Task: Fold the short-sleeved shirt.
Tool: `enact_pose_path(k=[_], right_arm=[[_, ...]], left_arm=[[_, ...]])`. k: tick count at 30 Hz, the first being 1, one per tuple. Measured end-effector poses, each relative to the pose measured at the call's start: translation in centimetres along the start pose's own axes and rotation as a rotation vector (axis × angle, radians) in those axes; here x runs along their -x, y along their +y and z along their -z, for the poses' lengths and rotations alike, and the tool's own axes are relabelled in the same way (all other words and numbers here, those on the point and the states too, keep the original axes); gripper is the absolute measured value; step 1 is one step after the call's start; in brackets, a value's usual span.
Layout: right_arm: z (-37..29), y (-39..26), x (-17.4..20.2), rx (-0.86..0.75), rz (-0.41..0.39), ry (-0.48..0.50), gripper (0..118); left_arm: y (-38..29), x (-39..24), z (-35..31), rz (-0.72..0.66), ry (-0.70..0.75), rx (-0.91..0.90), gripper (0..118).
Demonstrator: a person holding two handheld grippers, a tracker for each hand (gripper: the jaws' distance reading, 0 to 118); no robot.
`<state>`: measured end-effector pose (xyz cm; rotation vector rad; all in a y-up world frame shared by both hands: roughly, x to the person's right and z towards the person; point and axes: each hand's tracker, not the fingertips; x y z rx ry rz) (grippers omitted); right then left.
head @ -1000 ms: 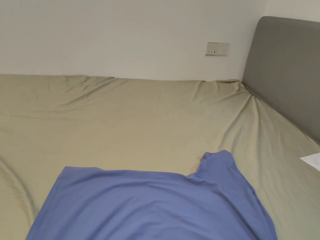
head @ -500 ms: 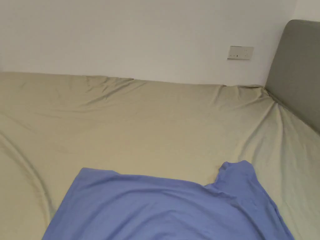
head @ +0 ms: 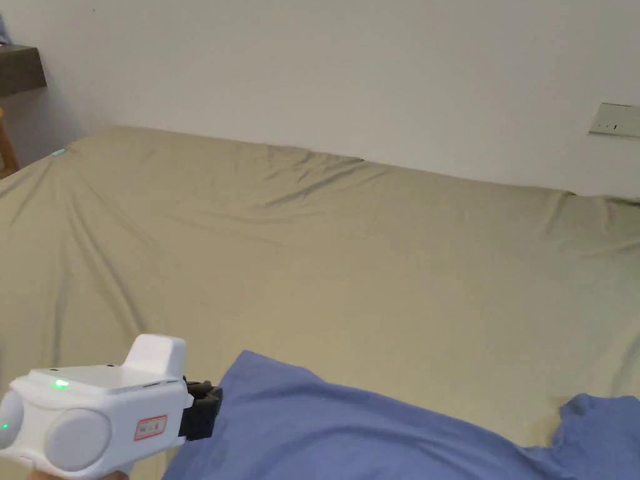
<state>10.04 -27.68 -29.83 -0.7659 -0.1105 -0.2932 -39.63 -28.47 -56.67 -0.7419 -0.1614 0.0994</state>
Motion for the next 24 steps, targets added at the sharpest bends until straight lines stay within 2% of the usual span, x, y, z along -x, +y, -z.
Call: enact_pose_path(k=[1, 2, 5, 7, 9, 13, 16, 19, 20, 21, 23, 24], right_arm=[[0.4, 0.5, 0.2, 0.004, -0.009, -0.006, 1], [0.7, 0.9, 0.3, 0.006, -0.015, -0.009, 1], [1.7, 2.4, 0.5, 0.013, -0.014, -0.007, 1], [2.3, 3.1, 0.7, 0.015, -0.014, -0.002, 1], [2.9, 3.6, 0.8, 0.017, -0.029, -0.005, 1], [3.7, 4.1, 1.1, 0.033, -0.060, -0.016, 1], [4.2, 4.4, 1.4, 0.045, -0.065, -0.012, 1], [5.0, 4.2, 1.5, 0.059, -0.065, -0.002, 1], [5.3, 3.9, 1.7, 0.067, -0.068, -0.001, 1], [5.5, 3.8, 1.8, 0.073, -0.071, 0.000, 1], [5.7, 3.5, 1.9, 0.083, -0.079, 0.006, 1], [5.8, 3.3, 2.1, 0.086, -0.081, 0.009, 1]], left_arm=[[1.0, 0.4, 1.9, -0.022, -0.005, 0.000, 86], [1.9, 1.0, 3.8, -0.054, -0.016, -0.007, 99], [4.3, 2.2, 8.8, -0.067, -0.033, 0.014, 101], [5.1, 2.1, 11.3, -0.029, 0.010, 0.018, 93], [5.4, 2.0, 13.6, 0.023, 0.088, 0.039, 93], [4.7, 1.9, 16.3, 0.027, 0.044, 0.101, 93], [3.3, 1.8, 16.3, 0.006, -0.044, 0.109, 93], [1.9, 1.1, 15.8, 0.115, -0.023, 0.055, 93], [1.9, 0.9, 15.8, 0.101, -0.028, 0.081, 93], [1.9, 0.6, 15.6, 0.112, -0.027, 0.082, 89], [2.0, 0.3, 15.3, 0.132, -0.033, 0.094, 66], [2.0, 0.2, 15.1, 0.142, -0.032, 0.089, 51]])
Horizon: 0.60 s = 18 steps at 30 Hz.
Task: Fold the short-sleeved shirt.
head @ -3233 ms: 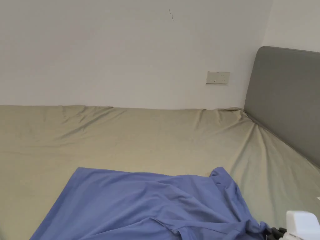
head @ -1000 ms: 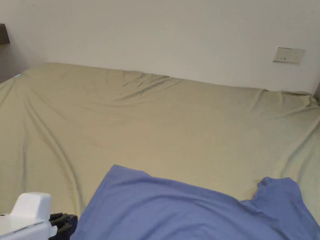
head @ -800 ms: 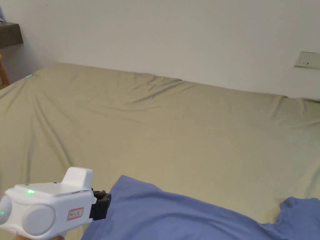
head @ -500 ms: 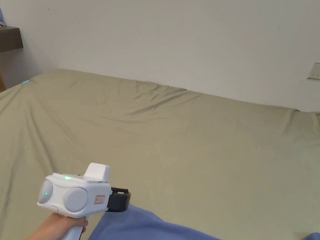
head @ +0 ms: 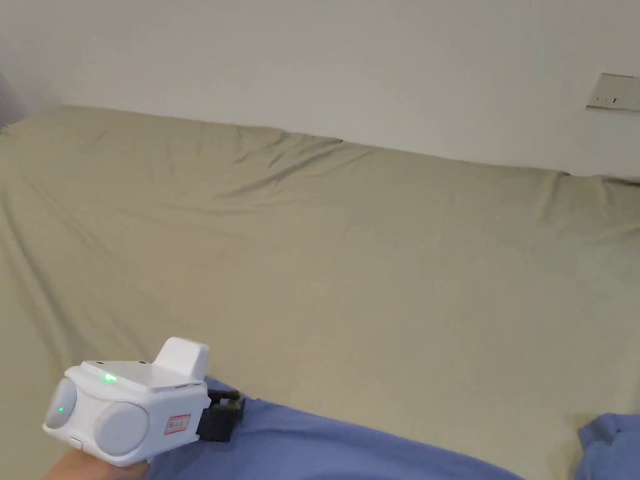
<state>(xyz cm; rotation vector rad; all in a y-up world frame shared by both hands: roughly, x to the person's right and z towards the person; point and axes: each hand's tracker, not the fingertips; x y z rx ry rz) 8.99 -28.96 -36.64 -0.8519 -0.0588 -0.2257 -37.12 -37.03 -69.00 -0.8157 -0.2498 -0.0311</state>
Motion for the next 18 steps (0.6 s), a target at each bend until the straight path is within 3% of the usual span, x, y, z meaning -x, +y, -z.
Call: enact_pose_path(k=[1, 2, 4, 5, 9, 13, 16, 17, 18], right_arm=[[0.0, -0.1, 0.0, 0.002, 0.000, 0.002, 1], [0.0, -0.1, 0.0, 0.003, -0.001, 0.004, 1], [-0.1, -0.2, -0.2, 0.001, 0.001, 0.001, 1], [-0.2, -0.1, -0.5, -0.002, 0.002, -0.005, 1], [-0.5, 0.8, -2.1, -0.026, 0.000, -0.034, 1], [0.8, 4.0, -4.7, -0.086, -0.050, -0.152, 1], [4.0, 6.6, -7.7, -0.103, -0.045, -0.131, 3], [5.5, 7.5, -8.7, -0.105, -0.025, -0.115, 12], [6.9, 8.3, -9.5, -0.106, 0.008, -0.096, 34]], left_arm=[[0.1, -0.1, -0.2, 0.001, -0.002, -0.005, 20], [0.1, -0.3, -0.4, -0.007, -0.006, -0.004, 3], [0.5, -1.1, -0.6, -0.060, -0.023, 0.011, 3], [0.6, -1.5, -0.8, -0.046, 0.030, 0.024, 3], [1.0, -1.9, -2.8, -0.028, -0.025, 0.004, 3], [0.8, -2.0, -6.3, -0.035, -0.027, -0.046, 3], [0.5, -2.2, -8.6, -0.038, -0.056, -0.063, 3], [0.4, -2.3, -8.9, -0.038, -0.058, -0.061, 3], [0.3, -2.5, -9.1, -0.035, -0.057, -0.058, 3]])
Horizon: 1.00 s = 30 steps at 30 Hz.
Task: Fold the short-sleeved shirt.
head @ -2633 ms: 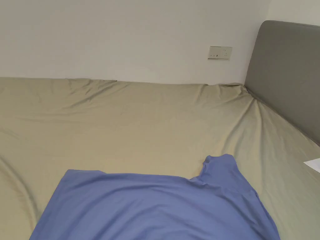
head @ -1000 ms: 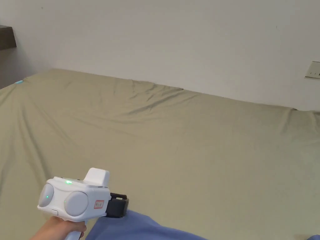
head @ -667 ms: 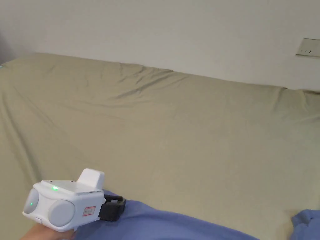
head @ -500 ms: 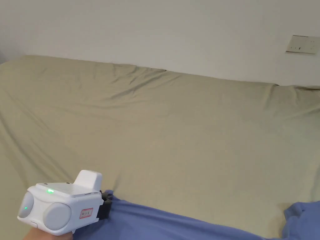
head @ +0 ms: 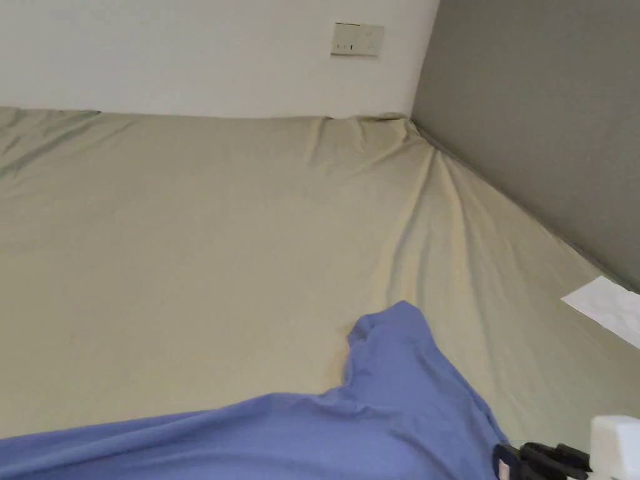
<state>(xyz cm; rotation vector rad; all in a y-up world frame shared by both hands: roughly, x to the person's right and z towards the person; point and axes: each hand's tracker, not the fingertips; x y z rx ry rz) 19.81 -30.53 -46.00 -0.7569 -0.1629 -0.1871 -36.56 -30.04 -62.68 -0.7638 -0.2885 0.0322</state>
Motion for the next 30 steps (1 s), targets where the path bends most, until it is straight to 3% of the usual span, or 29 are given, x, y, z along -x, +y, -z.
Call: enact_pose_path(k=[1, 2, 7, 10, 12, 14, 16, 17, 18, 19, 20, 22, 26, 30], right_arm=[[1.8, 0.7, -0.7, 0.017, 0.027, 0.002, 66], [3.8, 1.3, -1.9, 0.036, 0.055, 0.027, 78], [10.6, 4.3, -3.7, 0.071, 0.115, -0.060, 80], [12.6, 5.3, -4.3, 0.101, 0.149, -0.043, 80], [13.2, 5.5, -4.1, 0.135, 0.123, -0.025, 80], [13.0, 5.4, -3.1, 0.183, 0.041, -0.002, 65], [13.0, 4.9, -2.2, 0.211, -0.039, -0.019, 33], [12.9, 4.6, -1.7, 0.215, -0.078, -0.047, 29], [13.1, 4.4, -1.5, 0.202, -0.101, -0.053, 26], [12.9, 4.4, -1.5, 0.189, -0.082, -0.043, 12], [12.8, 4.6, -1.6, 0.197, -0.070, -0.038, 7], [12.4, 4.6, -1.7, 0.229, 0.029, -0.004, 6], [10.0, 5.5, -1.0, 0.195, -0.072, -0.017, 6], [5.2, 8.2, 0.1, 0.094, -0.068, 0.002, 6]], left_arm=[[-0.1, -0.4, -0.2, 0.006, 0.004, 0.008, 3], [-0.2, -0.6, -0.2, 0.015, 0.007, 0.016, 3], [-0.6, -1.1, 0.5, 0.040, 0.031, 0.053, 3], [-0.6, -1.3, 0.6, 0.032, 0.036, 0.060, 3], [-0.6, -1.3, 0.8, 0.023, 0.037, 0.068, 3], [-0.8, -0.9, 1.1, 0.022, 0.043, 0.078, 3], [-0.9, -0.8, 1.4, 0.017, 0.046, 0.087, 3], [-1.1, -0.7, 1.7, 0.015, 0.046, 0.091, 3], [-1.2, -0.8, 1.7, 0.014, 0.047, 0.093, 3], [-1.3, -0.9, 1.8, 0.015, 0.049, 0.095, 3], [-1.5, -1.0, 1.7, 0.015, 0.049, 0.095, 3], [-1.6, -1.2, 1.4, 0.013, 0.046, 0.099, 3], [-1.5, -1.2, -0.1, 0.003, 0.029, 0.096, 3], [0.4, -1.4, -3.0, -0.034, 0.008, 0.023, 3]])
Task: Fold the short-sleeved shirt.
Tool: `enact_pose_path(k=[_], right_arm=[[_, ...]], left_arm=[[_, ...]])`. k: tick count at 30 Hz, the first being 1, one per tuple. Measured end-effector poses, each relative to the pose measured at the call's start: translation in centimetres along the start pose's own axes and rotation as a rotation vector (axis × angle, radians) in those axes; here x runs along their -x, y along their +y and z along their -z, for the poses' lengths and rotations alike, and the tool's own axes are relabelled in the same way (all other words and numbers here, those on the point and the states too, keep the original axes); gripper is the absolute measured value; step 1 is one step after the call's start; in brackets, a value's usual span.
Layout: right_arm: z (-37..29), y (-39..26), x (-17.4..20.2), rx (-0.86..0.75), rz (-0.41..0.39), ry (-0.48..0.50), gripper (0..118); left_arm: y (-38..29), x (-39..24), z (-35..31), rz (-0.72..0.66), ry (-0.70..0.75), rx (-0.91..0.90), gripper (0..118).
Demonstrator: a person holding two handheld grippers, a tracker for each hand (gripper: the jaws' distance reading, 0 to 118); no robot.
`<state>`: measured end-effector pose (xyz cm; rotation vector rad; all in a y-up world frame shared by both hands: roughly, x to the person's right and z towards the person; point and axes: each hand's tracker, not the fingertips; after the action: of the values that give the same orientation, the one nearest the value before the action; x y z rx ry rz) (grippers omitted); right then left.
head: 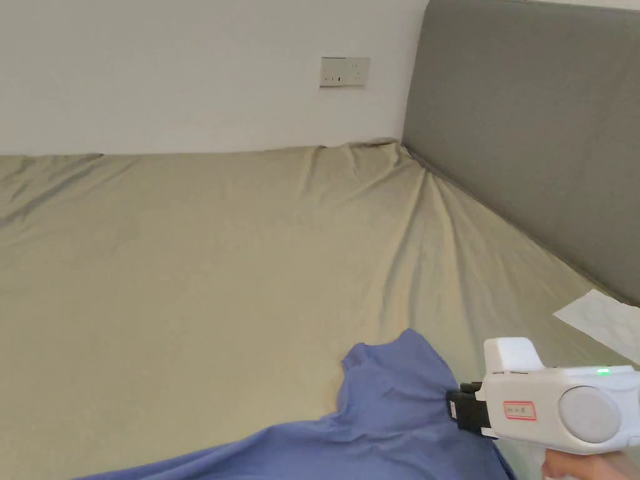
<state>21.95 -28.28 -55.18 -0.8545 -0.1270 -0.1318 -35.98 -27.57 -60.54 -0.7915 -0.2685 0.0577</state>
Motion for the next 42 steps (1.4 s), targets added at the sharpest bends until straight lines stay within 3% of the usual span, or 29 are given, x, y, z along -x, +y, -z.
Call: enact_pose_path(k=[3, 13, 22, 30, 42], right_arm=[[-4.7, 2.2, 0.8, -0.098, -0.002, 0.018, 6], [-19.2, 9.8, 6.6, -0.412, -0.152, 0.061, 6], [-24.7, 21.0, 10.7, -0.602, -0.226, -0.060, 5], [-25.4, 31.8, 13.5, -0.729, -0.137, -0.140, 6], [-21.3, 41.9, 15.9, -0.822, -0.017, -0.238, 6]], left_arm=[[2.4, -0.6, -3.0, -0.003, -0.010, -0.066, 3], [12.9, -2.8, -14.8, 0.069, 0.020, -0.318, 3], [24.4, -3.7, -22.2, 0.130, 0.189, -0.533, 3], [32.4, -4.7, -22.2, 0.078, 0.255, -0.664, 3], [41.1, -5.8, -14.6, 0.029, 0.325, -0.727, 3]])
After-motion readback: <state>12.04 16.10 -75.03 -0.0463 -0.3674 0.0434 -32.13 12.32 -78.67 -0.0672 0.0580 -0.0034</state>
